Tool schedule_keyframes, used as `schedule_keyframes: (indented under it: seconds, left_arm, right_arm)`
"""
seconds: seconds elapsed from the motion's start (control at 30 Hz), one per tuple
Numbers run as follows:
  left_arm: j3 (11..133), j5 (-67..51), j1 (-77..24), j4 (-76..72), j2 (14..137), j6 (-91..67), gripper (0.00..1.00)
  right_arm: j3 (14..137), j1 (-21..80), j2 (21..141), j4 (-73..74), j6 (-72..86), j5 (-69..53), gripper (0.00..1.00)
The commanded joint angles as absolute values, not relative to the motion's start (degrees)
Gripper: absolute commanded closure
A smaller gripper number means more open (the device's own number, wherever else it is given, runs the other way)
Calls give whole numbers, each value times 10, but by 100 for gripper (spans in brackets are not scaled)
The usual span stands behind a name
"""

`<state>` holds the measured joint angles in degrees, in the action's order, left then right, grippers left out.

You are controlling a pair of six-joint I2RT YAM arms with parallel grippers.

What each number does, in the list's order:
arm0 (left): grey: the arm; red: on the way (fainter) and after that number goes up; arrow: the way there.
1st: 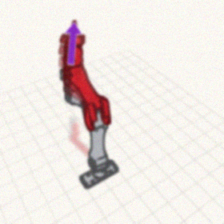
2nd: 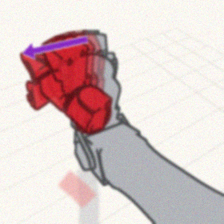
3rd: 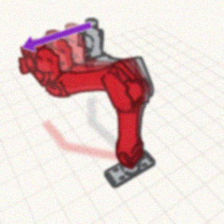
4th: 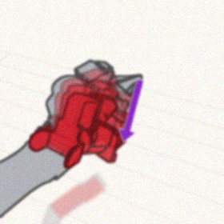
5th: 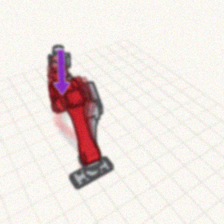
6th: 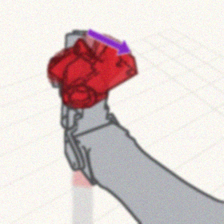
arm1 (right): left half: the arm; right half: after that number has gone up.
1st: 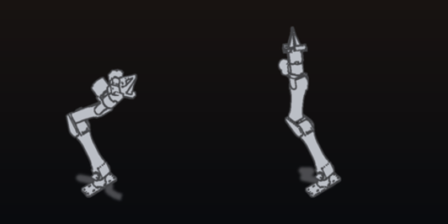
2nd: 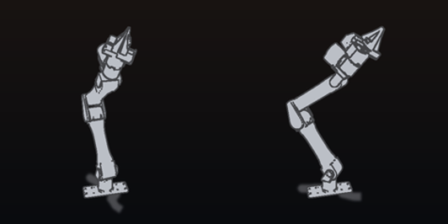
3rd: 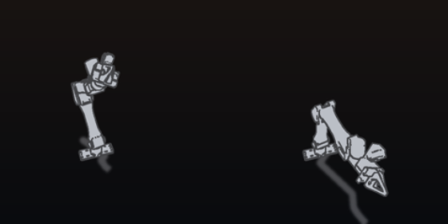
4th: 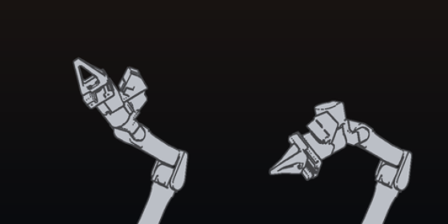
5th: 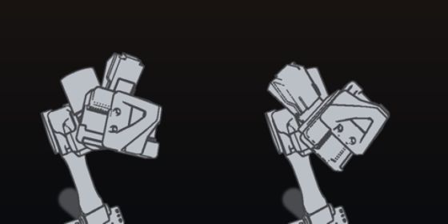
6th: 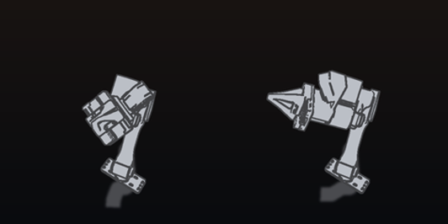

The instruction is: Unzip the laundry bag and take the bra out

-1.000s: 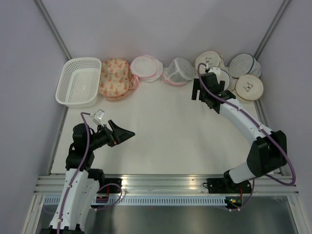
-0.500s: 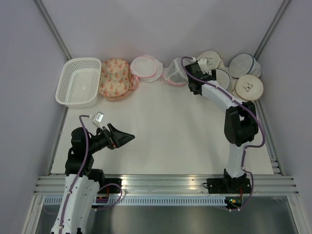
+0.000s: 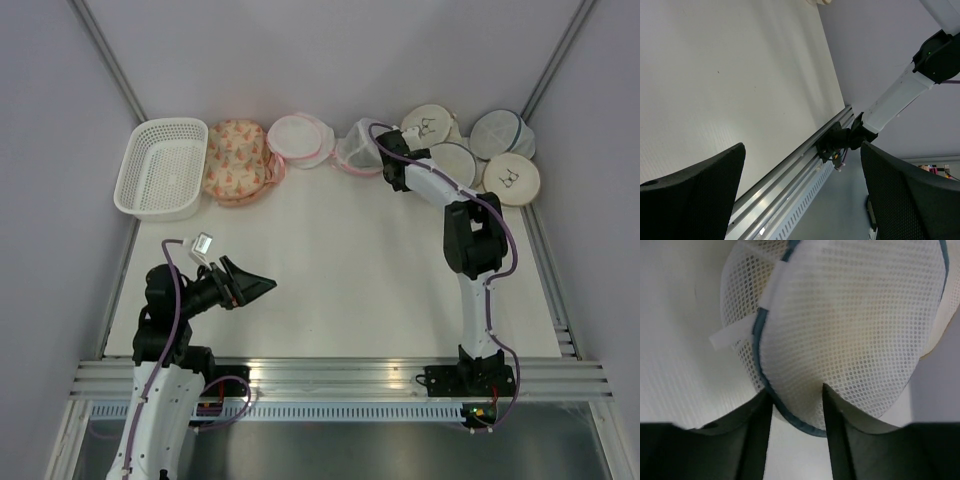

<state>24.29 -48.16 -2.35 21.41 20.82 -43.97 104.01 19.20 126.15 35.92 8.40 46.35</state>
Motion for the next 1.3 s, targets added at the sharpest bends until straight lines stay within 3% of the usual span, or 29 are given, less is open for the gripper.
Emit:
schedule_keyframes:
  seconds: [0.0, 0.03, 0.07, 0.1, 0.53, 0.9, 1.13, 1.27]
  left_arm:
    - [250, -477, -25, 223, 204, -434, 0]
    - [250, -477, -24, 223, 204, -434, 0]
    - [250, -477, -24, 223, 204, -432, 0]
    - [249, -478, -24, 223, 204, -432, 0]
    - [286, -452, -25, 202, 243, -432, 0]
    - [338, -518, -25, 142, 382, -428, 0]
    - [409, -565, -35, 133, 482, -428, 0]
    - [441, -582, -42, 113, 506, -455, 0]
  right_arm:
    - [1065, 176, 1266, 390, 94, 486, 53]
    - [1065, 172, 1266, 396, 98, 478, 64]
    - [1063, 168, 1262, 402, 104, 476, 92]
    - [1058, 166, 1256, 409, 113, 473, 100]
    - [706, 217, 943, 312, 63, 193, 100]
    - [509, 358, 652, 200, -92, 84, 100]
    - [440, 453, 577, 178, -126, 33, 100]
    - [443, 513, 598, 205, -117, 92, 100]
